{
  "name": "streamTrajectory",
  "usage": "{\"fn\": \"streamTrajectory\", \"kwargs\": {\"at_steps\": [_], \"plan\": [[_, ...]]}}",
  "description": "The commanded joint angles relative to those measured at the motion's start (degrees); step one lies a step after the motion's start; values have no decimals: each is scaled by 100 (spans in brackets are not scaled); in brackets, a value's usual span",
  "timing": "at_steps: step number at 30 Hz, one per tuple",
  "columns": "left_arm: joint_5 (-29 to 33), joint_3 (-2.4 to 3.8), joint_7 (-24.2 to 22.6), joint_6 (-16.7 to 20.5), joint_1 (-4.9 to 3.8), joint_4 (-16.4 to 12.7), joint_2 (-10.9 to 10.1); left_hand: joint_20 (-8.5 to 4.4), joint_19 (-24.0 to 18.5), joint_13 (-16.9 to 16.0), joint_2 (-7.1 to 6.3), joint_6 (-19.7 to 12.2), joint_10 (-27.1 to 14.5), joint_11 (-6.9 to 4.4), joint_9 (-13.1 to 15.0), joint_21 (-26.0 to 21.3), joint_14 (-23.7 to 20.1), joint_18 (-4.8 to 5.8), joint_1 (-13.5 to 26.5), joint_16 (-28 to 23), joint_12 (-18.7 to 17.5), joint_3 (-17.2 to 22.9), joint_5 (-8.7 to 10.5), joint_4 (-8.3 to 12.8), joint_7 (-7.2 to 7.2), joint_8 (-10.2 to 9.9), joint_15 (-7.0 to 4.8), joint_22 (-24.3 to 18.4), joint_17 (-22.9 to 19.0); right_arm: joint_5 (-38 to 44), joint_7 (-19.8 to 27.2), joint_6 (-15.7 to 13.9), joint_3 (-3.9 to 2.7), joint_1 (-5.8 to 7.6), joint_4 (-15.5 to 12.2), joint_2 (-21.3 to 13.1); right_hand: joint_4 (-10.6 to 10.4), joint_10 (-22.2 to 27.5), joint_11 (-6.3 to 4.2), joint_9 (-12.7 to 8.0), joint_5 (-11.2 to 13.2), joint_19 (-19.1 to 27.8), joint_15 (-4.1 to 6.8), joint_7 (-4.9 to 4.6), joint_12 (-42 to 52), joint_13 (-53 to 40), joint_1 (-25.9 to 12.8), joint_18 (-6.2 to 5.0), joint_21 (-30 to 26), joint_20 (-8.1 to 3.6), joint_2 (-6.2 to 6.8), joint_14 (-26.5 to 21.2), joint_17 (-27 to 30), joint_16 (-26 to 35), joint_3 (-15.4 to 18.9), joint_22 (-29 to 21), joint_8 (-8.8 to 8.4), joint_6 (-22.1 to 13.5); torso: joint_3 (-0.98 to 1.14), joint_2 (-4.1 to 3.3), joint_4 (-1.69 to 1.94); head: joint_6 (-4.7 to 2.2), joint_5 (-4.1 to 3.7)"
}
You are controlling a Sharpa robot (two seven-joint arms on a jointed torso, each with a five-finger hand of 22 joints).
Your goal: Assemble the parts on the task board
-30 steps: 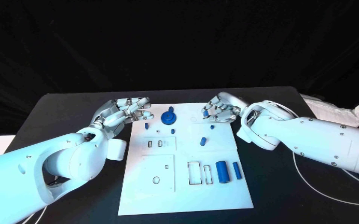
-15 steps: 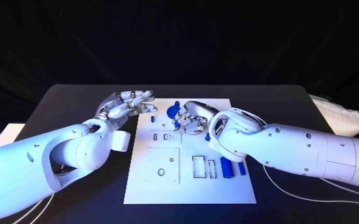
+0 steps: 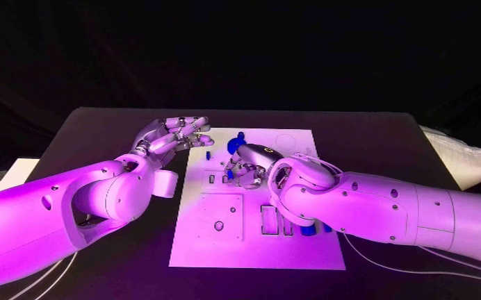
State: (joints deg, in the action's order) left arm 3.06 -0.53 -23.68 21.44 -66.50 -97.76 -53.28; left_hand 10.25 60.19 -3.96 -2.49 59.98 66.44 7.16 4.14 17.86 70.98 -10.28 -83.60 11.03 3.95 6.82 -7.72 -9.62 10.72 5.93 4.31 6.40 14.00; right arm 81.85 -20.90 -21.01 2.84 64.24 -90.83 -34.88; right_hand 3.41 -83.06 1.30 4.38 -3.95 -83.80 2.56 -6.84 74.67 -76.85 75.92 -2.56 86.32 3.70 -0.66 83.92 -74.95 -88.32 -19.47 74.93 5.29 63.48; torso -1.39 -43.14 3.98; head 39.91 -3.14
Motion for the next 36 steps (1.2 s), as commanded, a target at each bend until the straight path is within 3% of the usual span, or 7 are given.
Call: {"fn": "streamTrajectory", "kwargs": {"at_steps": [1, 15, 23, 36], "plan": [[-4, 4, -49, -93, -5, -14, 12, 14, 18, 5, 12, 37, 39, 13, 1, -28, -9, -23, -51, -37, -24, 4, 23, 22, -6, -21, -22, -6, 6, 223, -195, 166, 4, -23, 52, 32, 20, 40, 10, 20, -19, -195, 4, 58, -42, -319, -50, 56, -28, -23, 6, 530, -1142, -6, -21, 584, 30, 101, 6, -2, -3, 14, 18], [-3, 4, -39, -109, -5, -5, 5, 14, 18, 7, 10, 35, 36, 16, 0, -28, -11, -22, -54, -42, -27, 8, 26, 26, -3, -27, -21, -7, 11, 303, -202, 392, 8, -61, 135, -10, 38, 37, 10, 11, -54, -194, 4, 58, -58, -309, -116, 55, -33, -20, 88, 530, -1141, -4, -12, 577, 15, 105, 12, -3, -11, 76, 28], [-3, 4, -36, -109, -4, -1, 6, 14, 18, 7, 10, 35, 36, 16, 0, -28, -11, -22, -54, -42, -27, 8, 26, 26, -3, -27, -21, -7, 11, 307, -155, 624, 8, -66, 113, -20, 34, 56, 18, -3, -48, -191, -1, 48, -116, -273, -226, 53, -39, -17, 216, 530, -1142, -3, 31, 569, -14, 95, 7, -3, -7, 101, 27], [-3, 4, -33, -108, -4, -8, -1, 14, 18, 7, 10, 35, 36, 16, 0, -28, -11, -22, -54, -42, -27, 8, 26, 26, -3, -27, -21, -7, 11, 384, -167, 630, 11, -69, 101, -18, -6, 129, 41, -30, -87, -188, -18, 18, -279, -172, -348, 52, -47, -5, 352, 529, -1136, 2, 85, 561, -81, 23, 3, -1, -5, 134, 25]]}}
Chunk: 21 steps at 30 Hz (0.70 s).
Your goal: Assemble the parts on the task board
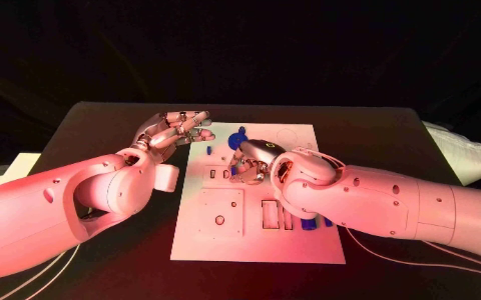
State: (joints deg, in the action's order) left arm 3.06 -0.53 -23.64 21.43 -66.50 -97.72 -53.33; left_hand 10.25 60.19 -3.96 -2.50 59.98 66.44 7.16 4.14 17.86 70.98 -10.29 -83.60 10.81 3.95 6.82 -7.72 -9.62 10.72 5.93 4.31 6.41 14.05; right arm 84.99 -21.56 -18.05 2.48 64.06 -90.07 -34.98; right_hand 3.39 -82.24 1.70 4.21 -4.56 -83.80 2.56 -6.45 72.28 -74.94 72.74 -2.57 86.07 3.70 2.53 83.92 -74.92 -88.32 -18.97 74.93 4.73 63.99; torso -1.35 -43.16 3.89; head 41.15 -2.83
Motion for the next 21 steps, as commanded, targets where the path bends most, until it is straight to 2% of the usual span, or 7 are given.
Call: {"fn": "streamTrajectory", "kwargs": {"at_steps": [1, 9, 15, 21], "plan": [[-3, 3, -36, -107, -4, -13, 3, 14, 18, 7, 10, 35, 36, 16, 0, -28, -11, -21, -54, -20, -28, 8, 26, 26, -3, -27, -21, -8, 6, 80, -101, 329, 47, -52, 25, -8, -6, 52, 4, -16, -26, -188, -21, -25, -49, -358, -34, 53, -22, -4, 42, 529, -1138, 2, 37, 561, -34, -39, -1, 1, 3, 9, -6], [-2, 3, -34, -106, -4, -17, -4, 14, 18, 7, 10, 35, 36, 16, 0, -28, -11, -21, -54, -20, -28, 8, 26, 26, -3, -27, -21, -8, 6, 120, -86, 271, 48, -52, 32, -19, -16, 100, 40, -42, -35, -182, -48, -72, -146, -298, -62, 51, -31, 16, 119, 526, -1129, 8, 52, 547, -104, -171, 1, -2, 5, 11, -11], [-2, 3, -31, -107, -4, -14, -6, 14, 18, 9, 10, 32, 31, 19, -2, -28, -10, -20, -54, -26, -31, 12, 29, 28, 1, -35, -19, -9, 13, 154, -44, 162, 48, -52, 32, -20, -42, 303, 107, -60, -105, -160, -110, -146, -538, -43, -118, 42, -56, 71, 314, 529, -1150, 2, 132, 504, -119, -468, 3, -3, 7, 9, -13], [-2, 3, -28, -110, -4, -8, -6, 14, 18, 9, 10, 32, 31, 19, -2, -28, -10, -20, -54, -26, -31, 12, 29, 28, 1, -35, -19, -9, 13, 179, -12, 103, 48, -52, 24, -22, -57, 377, 118, -57, -157, -154, -120, -154, -683, 57, -122, 39, -63, 86, 372, 531, -1164, -4, 173, 493, -115, -528, 2, 1, 7, 15, -17]]}}
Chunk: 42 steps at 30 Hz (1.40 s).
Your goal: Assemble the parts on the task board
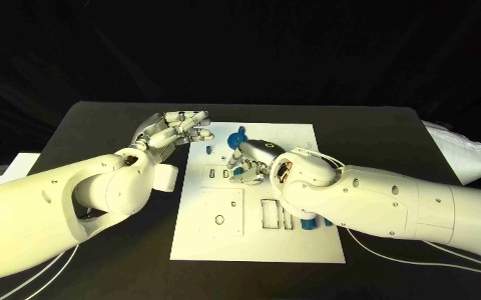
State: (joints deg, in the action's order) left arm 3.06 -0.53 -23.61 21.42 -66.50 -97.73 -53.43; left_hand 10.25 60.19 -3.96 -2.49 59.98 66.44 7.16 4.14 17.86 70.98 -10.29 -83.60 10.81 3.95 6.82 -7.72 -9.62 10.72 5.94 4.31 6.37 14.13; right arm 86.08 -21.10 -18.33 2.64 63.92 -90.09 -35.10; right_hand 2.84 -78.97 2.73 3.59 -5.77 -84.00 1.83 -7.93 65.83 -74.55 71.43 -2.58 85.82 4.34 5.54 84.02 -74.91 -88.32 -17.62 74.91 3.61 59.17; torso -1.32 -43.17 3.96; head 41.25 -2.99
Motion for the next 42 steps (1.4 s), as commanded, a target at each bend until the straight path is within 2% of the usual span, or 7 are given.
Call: {"fn": "streamTrajectory", "kwargs": {"at_steps": [1, 16, 22, 27, 33, 39, 42], "plan": [[-2, 3, -30, -109, -4, -6, 4, 14, 18, 9, 9, 32, 31, 19, -2, -28, -10, -20, -54, -27, -31, 12, 29, 28, 1, -35, -19, -5, 5, 70, -55, 129, 33, -38, 24, -11, -2, 54, 15, 5, -36, -133, -48, -6, -46, 23, 9, 39, -38, 23, 72, 521, -1166, -4, 40, 494, -3, -49, 0, 2, 0, 6, -1], [-2, 3, -29, -111, -4, 4, 6, 14, 18, 9, 9, 32, 31, 19, -2, -28, -10, -20, -54, -27, -31, 12, 29, 28, 1, -35, -19, -5, 5, 72, 2, -33, 33, -38, -7, -30, -15, 55, 16, 10, -45, -135, -50, -5, -48, 29, 14, 40, -36, 27, 62, 520, -1163, -2, 42, 499, 8, -47, 0, 0, 1, 5, -9], [-2, 3, -30, -115, -4, 9, 13, 14, 18, 10, 9, 31, 30, 20, -2, -28, -10, -19, -54, -28, -32, 13, 29, 28, 1, -36, -19, -5, 7, 64, 150, -297, 33, -39, -109, -90, -32, 29, 17, 14, -31, -143, -52, -4, 1, 3, -3, 43, -30, 30, 82, 523, -1177, -8, 67, 513, 16, -41, 2, 0, -1, 4, -19], [-2, 3, -30, -121, -4, 20, 19, 14, 18, 11, 9, 29, 27, 21, -3, -28, -10, -19, -53, -32, -33, 15, 30, 29, 2, -41, -17, -6, 11, -48, 374, -521, 15, -22, -353, -280, -48, -19, 13, 18, -59, -150, -50, 0, 90, -47, 2, 46, -24, 31, 76, 525, -1186, -13, 75, 526, 25, -29, 1, 9, -10, -23, -29], [-2, 3, -31, -121, -4, 34, 14, 14, 18, 11, 9, 29, 27, 21, -3, -28, -10, -19, -53, -32, -33, 15, 30, 29, 2, -41, -17, -6, 11, -218, 530, -505, -29, 114, -651, -602, -54, -22, 13, 18, -86, -150, -50, 0, 94, -46, 6, 46, -24, 31, 80, 526, -1187, -13, 81, 527, 25, -29, 2, 2, -5, -41, -43], [-1, 2, -30, -124, -3, 53, 16, 14, 18, 11, 9, 29, 27, 21, -3, -28, -10, -19, -53, -32, -33, 15, 30, 29, 2, -41, -17, -6, 11, -259, 533, -243, -55, 318, -866, -1008, -54, -25, 13, 18, -96, -154, -49, 1, 100, -49, 8, 48, -20, 31, 90, 527, -1194, -16, 88, 535, 25, -29, -8, 18, -13, -31, -50], [-1, 1, -29, -125, -3, 59, 16, 14, 18, 11, 9, 29, 27, 21, -3, -28, -10, -19, -53, -32, -33, 15, 30, 29, 2, -41, -17, -6, 11, -244, 503, -107, -60, 412, -936, -1209, -48, -36, 9, 20, -115, -163, -48, 5, 121, -59, 34, 51, -12, 31, 90, 530, -1205, -21, 86, 554, 31, -17, -5, 16, -15, -25, -49]]}}
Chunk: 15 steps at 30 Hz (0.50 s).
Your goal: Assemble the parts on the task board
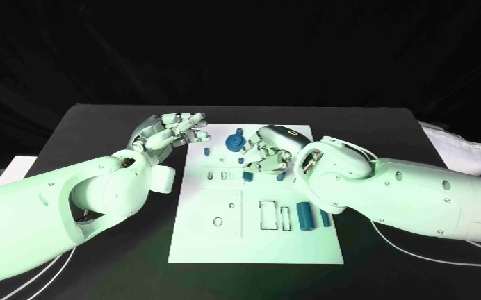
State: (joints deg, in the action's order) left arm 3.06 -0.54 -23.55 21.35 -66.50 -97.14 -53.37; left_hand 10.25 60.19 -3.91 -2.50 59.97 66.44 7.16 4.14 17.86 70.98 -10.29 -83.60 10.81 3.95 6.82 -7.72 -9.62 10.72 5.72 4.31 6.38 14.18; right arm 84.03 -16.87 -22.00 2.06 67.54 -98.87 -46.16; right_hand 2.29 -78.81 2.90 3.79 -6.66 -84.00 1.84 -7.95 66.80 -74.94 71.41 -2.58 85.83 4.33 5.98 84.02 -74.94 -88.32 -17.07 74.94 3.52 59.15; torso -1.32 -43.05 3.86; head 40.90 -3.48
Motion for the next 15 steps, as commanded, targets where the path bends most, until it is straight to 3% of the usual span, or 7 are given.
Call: {"fn": "streamTrajectory", "kwargs": {"at_steps": [1, 7, 15], "plan": [[-2, 2, -35, -119, -4, 2, 10, 14, 18, 5, 9, 29, 27, 21, -3, -28, -10, -19, -53, -32, -33, 15, 30, 29, 2, -19, -18, -8, 6, -34, 70, 291, -3, 73, -75, -161, 8, -53, -8, 0, -28, -164, -48, 8, 27, -21, 37, 52, -12, 31, 46, 530, -1203, -22, 30, 552, 41, -14, -3, 6, -7, 10, 1], [-2, 1, -33, -126, -4, 9, 15, 14, 18, 5, 9, 29, 27, 21, -3, -28, -10, -19, -53, -32, -33, 15, 30, 29, 2, -19, -18, -8, 6, -8, -12, 474, -6, 136, -109, -337, 5, -87, -11, 2, -53, -172, -46, 10, 93, -59, 54, 56, -4, 30, 37, 531, -1208, -24, 27, 569, 47, 3, 3, 4, -5, 6, 2], [-1, -1, -28, -136, -4, 13, 21, 13, 19, 6, 11, 32, 29, 19, -2, -28, -8, -19, -59, -36, -32, 22, 30, 33, -2, -22, -18, -9, 11, 165, -132, 754, 0, 141, -58, -280, 2, -93, -12, 3, -93, -169, -44, 11, 101, -61, 67, 54, -7, 29, 30, 529, -1201, -20, 22, 563, 50, 14, 3, 0, 5, 9, -3]]}}
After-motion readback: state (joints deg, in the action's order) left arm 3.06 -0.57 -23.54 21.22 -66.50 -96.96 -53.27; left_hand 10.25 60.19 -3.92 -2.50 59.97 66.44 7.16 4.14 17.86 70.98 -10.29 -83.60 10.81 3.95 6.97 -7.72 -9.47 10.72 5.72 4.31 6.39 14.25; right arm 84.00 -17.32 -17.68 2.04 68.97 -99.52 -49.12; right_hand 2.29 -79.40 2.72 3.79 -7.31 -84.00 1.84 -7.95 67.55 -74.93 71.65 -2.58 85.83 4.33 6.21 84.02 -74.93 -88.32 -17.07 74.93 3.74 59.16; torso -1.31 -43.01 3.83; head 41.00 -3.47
